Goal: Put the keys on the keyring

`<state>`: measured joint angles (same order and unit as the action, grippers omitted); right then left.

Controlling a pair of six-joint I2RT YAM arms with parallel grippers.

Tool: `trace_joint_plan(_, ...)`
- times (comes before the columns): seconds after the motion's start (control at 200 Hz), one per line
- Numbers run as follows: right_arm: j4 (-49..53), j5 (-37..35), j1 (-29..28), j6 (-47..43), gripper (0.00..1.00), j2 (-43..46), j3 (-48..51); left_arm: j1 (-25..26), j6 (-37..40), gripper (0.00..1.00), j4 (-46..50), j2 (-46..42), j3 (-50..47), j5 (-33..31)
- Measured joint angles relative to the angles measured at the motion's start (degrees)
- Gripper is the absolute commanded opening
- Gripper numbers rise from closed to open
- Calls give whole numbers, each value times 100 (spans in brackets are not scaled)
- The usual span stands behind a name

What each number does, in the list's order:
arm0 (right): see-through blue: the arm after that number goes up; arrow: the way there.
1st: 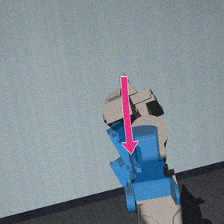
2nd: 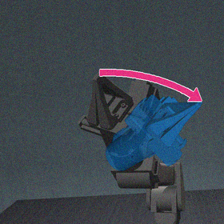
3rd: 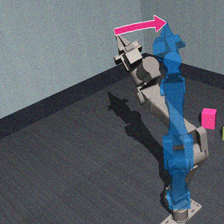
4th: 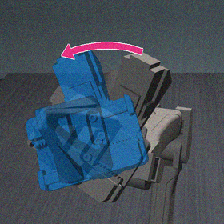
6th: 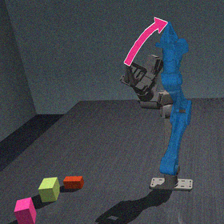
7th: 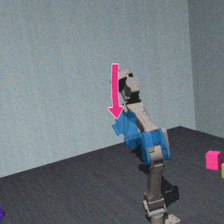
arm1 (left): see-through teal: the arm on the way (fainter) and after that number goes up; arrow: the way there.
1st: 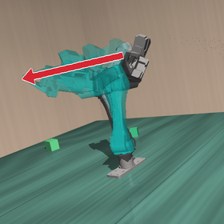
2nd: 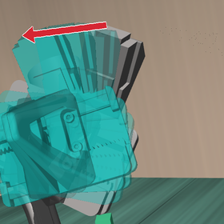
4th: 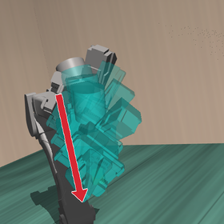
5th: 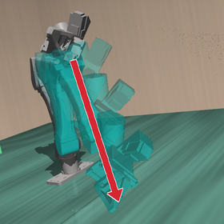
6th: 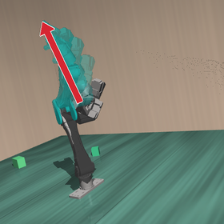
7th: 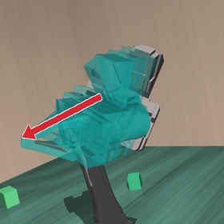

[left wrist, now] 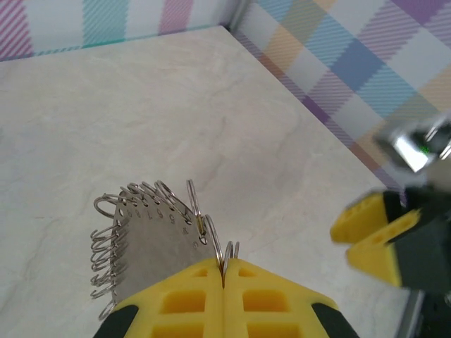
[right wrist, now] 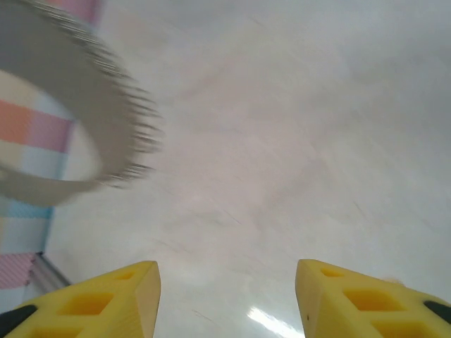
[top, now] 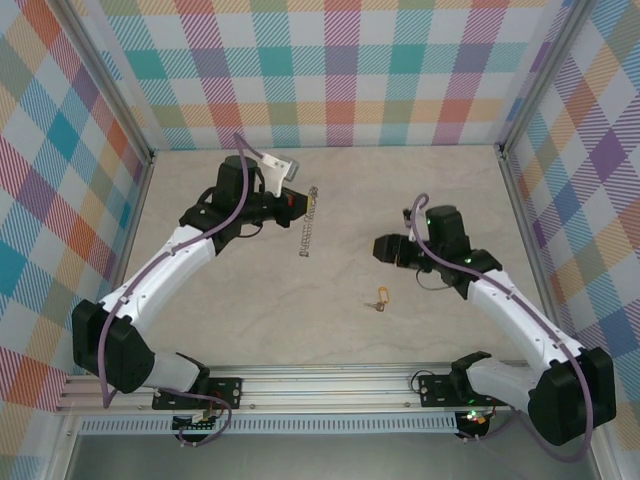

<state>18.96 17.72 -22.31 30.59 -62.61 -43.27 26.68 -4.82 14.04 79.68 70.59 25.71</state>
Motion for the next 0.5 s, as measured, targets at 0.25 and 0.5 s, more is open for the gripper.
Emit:
trace_joint_plan(0.25, 595, -1121, -328, 1130, 51, 173, 1163, 111, -564, 0, -640, -262, -662, -262)
trace_joint_plan(0.5, 592, -1637, -660, 1851, 48, -20, 1233, 223, -564, 0, -826, -380, -671, -81)
